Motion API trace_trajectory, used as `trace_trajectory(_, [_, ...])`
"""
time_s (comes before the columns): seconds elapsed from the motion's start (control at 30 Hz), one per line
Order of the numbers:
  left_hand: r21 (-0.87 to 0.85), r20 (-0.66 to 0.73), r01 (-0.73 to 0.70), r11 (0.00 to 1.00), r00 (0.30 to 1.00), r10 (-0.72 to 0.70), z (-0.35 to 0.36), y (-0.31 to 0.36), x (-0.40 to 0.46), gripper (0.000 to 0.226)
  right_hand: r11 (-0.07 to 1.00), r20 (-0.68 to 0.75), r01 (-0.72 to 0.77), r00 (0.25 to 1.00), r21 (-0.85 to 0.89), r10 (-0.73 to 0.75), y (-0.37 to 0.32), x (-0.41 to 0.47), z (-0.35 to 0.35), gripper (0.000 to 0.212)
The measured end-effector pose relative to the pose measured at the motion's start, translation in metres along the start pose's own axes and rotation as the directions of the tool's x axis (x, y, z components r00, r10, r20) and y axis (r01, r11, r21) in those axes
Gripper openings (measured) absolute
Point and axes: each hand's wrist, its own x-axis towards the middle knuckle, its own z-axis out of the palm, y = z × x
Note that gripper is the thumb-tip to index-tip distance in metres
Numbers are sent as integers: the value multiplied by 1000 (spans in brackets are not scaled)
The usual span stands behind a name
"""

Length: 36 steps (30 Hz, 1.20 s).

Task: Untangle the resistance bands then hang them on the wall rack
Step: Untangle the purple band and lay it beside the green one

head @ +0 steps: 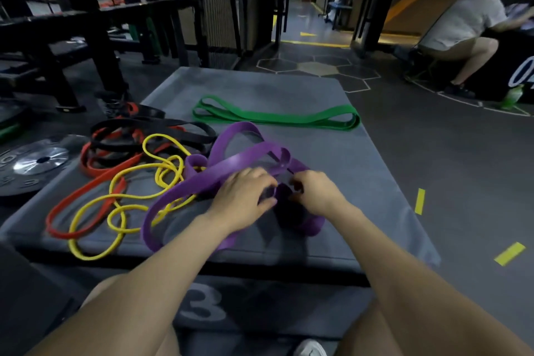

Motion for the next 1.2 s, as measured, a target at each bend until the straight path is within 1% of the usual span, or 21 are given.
trace_trajectory(0.07, [-16, 139, 52, 999, 989, -49, 3, -3, -2, 54, 998, -7, 17, 1000, -54, -17, -2, 0, 2, 21])
trace_trajectory(0.13, [-84, 186, 119, 989, 977, -102, 3, -8, -3, 58, 997, -19, 21, 1000, -72, -22, -3, 3, 3, 21])
trace_trajectory(0.2, [-144, 150, 147, 978, 981, -126, 1, -12, -3, 54, 1000, -54, 0, 999, -21, -2, -7, 4, 2, 20])
trace_trajectory(0.3, [-266, 47, 208, 941, 978, -203, -1, -15, 1, 47, 995, -233, -3, 972, 104, 27, -14, 4, -4, 17])
trace_trajectory(0.37, [-369, 30, 222, 903, 973, -227, -1, -13, 2, 49, 977, -352, 50, 936, 209, 28, -21, 0, -11, 15])
trace_trajectory(0.4, [-428, 33, 210, 879, 976, -218, -1, -13, 2, 52, 964, -390, 91, 921, 250, 14, -25, -2, -14, 12])
trace_trajectory(0.43, [-499, 45, 202, 843, 977, -207, -3, -11, 1, 54, 953, -414, 129, 910, 274, -4, -28, -5, -16, 10])
trace_trajectory(0.47, [-575, 59, 196, 794, 978, -199, -5, -9, 0, 49, 945, -432, 161, 902, 286, -22, -32, -8, -18, 8])
trace_trajectory(0.5, [-643, 67, 188, 742, 979, -190, -8, -7, -1, 36, 935, -447, 185, 894, 303, -32, -34, -10, -20, 7])
trace_trajectory(0.53, [-688, 52, 169, 706, 982, -184, -12, -4, -4, 20, 920, -460, 203, 888, 335, -28, -36, -11, -21, 5])
trace_trajectory(0.57, [-715, 18, 146, 683, 981, -191, -16, -3, -6, 10, 900, -471, 220, 882, 376, -19, -37, -13, -22, 4])
trace_trajectory(0.63, [-762, -48, 103, 639, 975, -215, -23, -2, -10, 6, 860, -488, 259, 873, 440, -14, -41, -16, -23, 4])
trace_trajectory(0.7, [-799, -100, 72, 597, 963, -250, -33, -1, -15, 17, 831, -497, 308, 867, 464, -44, -48, -21, -24, 6])
trace_trajectory(0.8, [-796, -187, 5, 606, 949, -254, -60, 1, -15, 27, 806, -553, 379, 829, 454, -77, -63, -26, -38, 8])
trace_trajectory(0.87, [-775, -241, -44, 631, 943, -230, -85, 6, -11, 28, 812, -613, 435, 780, 390, -124, -75, -27, -57, 7])
trace_trajectory(0.97, [-704, -330, -108, 702, 925, -188, -130, 16, 1, 29, 796, -686, 500, 712, 341, -153, -96, -27, -94, 9])
trace_trajectory(1.03, [-640, -406, -149, 754, 898, -168, -162, 24, 10, 34, 786, -713, 529, 681, 321, -168, -111, -30, -121, 11])
trace_trajectory(1.13, [-540, -481, -224, 812, 873, -79, -207, 39, 19, 43, 782, -744, 564, 636, 267, -204, -130, -35, -161, 12])
trace_trajectory(1.2, [-439, -501, -254, 862, 866, 0, -232, 47, 23, 39, 773, -757, 585, 614, 247, -223, -138, -40, -184, 9])
